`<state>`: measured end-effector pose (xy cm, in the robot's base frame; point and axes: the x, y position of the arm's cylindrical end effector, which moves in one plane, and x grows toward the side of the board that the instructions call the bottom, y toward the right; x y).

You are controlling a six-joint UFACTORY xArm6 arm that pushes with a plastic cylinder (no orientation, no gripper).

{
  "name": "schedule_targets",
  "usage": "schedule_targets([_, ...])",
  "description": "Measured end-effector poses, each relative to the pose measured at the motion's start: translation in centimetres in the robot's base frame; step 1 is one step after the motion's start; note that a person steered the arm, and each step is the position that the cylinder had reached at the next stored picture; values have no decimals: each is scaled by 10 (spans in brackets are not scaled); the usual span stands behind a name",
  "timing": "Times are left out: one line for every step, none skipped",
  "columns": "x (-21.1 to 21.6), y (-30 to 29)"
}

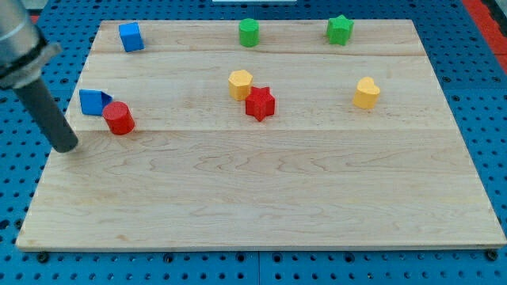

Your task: Move your arm to the left side of the board

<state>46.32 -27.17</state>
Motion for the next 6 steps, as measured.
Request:
schedule_targets([-31,26])
schedule_targets([-31,121])
schedule_targets([-31,187])
schedule_targets([-18,154])
schedule_targets([-18,167])
schedule_targets([-16,115])
